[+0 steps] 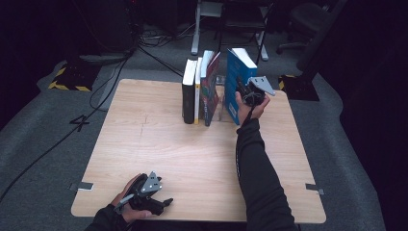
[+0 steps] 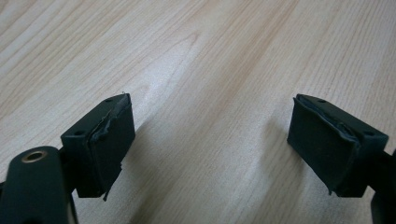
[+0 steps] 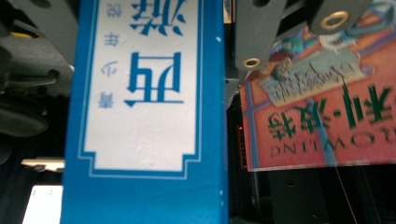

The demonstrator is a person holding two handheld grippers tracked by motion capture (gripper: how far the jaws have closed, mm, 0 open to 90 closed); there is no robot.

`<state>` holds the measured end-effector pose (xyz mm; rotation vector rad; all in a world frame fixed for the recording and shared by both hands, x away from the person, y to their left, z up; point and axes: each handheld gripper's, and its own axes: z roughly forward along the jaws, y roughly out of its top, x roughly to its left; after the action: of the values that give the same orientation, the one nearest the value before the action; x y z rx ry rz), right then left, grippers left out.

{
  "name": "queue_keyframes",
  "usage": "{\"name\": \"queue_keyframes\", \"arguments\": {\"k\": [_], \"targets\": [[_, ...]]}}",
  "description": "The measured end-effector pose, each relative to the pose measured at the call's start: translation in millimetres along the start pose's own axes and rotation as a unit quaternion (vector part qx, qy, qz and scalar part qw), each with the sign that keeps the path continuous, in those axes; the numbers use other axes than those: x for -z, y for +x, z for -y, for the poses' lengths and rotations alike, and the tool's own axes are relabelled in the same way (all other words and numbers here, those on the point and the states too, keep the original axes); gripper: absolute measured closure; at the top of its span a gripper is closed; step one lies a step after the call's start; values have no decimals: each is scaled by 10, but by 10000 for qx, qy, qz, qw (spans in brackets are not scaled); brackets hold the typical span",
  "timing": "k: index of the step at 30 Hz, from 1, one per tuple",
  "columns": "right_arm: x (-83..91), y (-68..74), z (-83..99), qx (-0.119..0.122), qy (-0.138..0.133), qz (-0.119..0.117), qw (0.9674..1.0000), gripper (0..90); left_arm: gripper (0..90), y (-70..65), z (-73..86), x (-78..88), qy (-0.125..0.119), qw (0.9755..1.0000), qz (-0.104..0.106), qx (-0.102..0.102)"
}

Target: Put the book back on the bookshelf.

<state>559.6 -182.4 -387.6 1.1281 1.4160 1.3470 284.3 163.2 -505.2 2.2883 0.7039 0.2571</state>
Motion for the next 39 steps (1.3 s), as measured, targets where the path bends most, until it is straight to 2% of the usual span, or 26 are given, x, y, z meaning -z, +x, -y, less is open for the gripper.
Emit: {"name": "queue_keyframes", "arguments": {"k": [6,10,16,17,19,23,26,28,31,34,37,39], "targets": [[23,15,130,-80,-111,-8,9999,615,150,-3,1,0,-4,10000,47,-35],[45,27,154,-136,-139,-12,9998,613,151,-9,3,1,-4,10000,53,-40],[101,-55,186,-277,-4,-22,9996,598,150,-13,1,0,0,10000,57,-47],[113,-71,194,-249,29,20,9997,592,150,-14,0,-2,-3,10000,59,-47],[137,-114,213,-242,88,-45,9997,580,149,-15,0,-2,-2,10000,64,-46],[181,-121,201,-76,206,-99,9997,576,148,-14,-2,-4,0,10000,72,-51],[196,-111,191,-38,273,-150,9995,570,148,-15,-3,-5,-2,10000,72,-51],[211,-101,189,6,317,-139,9994,548,148,-15,-3,-5,-1,10000,70,-49],[235,-113,212,-52,464,-196,9987,465,148,-15,-3,-5,-1,10000,70,-50],[311,-146,258,6,525,-167,9985,441,148,-14,-2,-5,0,10000,68,-57],[403,-171,336,63,652,-296,9974,403,148,-14,-2,-6,-1,10000,68,-56],[460,-155,411,226,784,-404,9958,393,148,-13,-3,-5,1,10000,69,-59]]}}
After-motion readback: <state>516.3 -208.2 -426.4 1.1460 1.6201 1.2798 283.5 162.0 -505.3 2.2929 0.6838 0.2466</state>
